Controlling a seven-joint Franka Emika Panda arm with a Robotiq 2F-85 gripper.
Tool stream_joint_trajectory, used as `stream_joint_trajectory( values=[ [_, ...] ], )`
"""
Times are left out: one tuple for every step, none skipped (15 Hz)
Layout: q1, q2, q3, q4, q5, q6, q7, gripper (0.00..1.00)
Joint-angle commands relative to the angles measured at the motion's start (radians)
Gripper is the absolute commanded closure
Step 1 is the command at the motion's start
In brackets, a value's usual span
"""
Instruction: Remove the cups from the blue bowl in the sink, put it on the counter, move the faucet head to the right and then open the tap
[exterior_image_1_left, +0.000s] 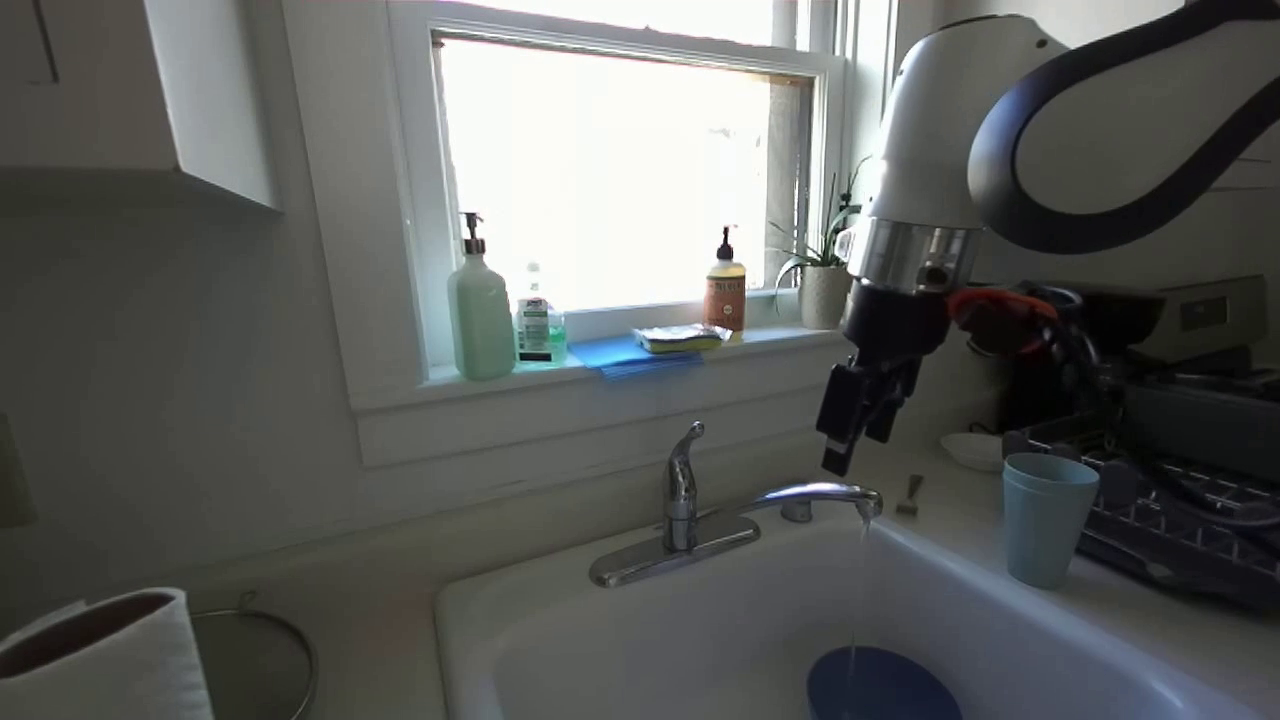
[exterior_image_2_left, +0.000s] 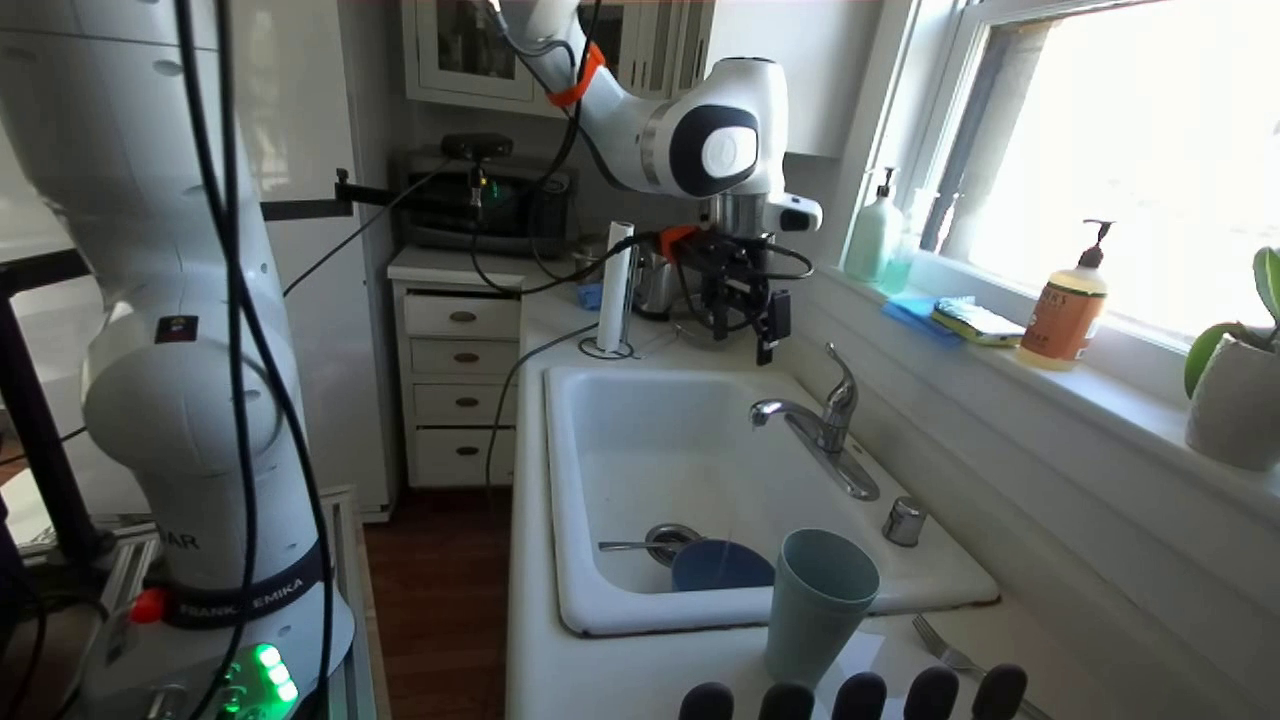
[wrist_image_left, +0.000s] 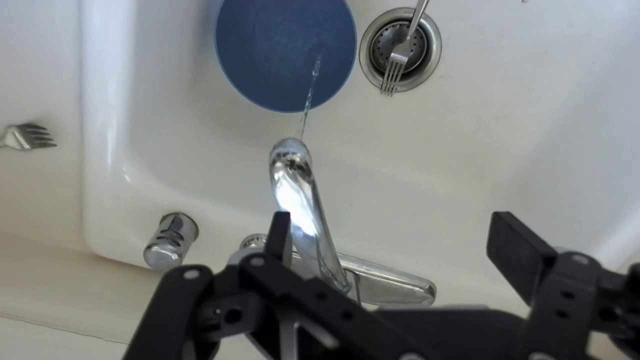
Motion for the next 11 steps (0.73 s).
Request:
stream_joint_trajectory(
  values=[
    [-0.036, -0.114, -0.009, -0.100, 0.092, -0.017, -0.038, 0.00],
    [-0.042, -0.131, -0.013, -0.112, 0.113, -0.026, -0.044, 0.00],
    [-0.048, -0.141, -0.018, -0.119, 0.133, -0.038, -0.054, 0.00],
    [-0.054, -0.153, -0.021, -0.124, 0.140, -0.057, -0.050, 0.00],
    [-0.060, -0.163, -0.024, -0.130, 0.145, -0.070, -0.053, 0.00],
    [-0.065, -0.173, -0.027, -0.135, 0.148, -0.083, -0.052, 0.00],
    [-0.067, -0.181, -0.030, -0.136, 0.151, -0.093, -0.063, 0.00],
    [-0.069, -0.132, -0.016, -0.102, 0.117, -0.072, -0.032, 0.00],
    [-0.071, -0.140, -0.018, -0.106, 0.120, -0.080, -0.036, 0.00],
    [-0.072, -0.146, -0.020, -0.109, 0.120, -0.082, -0.037, 0.00],
    [-0.072, -0.150, -0.020, -0.112, 0.121, -0.082, -0.037, 0.00]
  ],
)
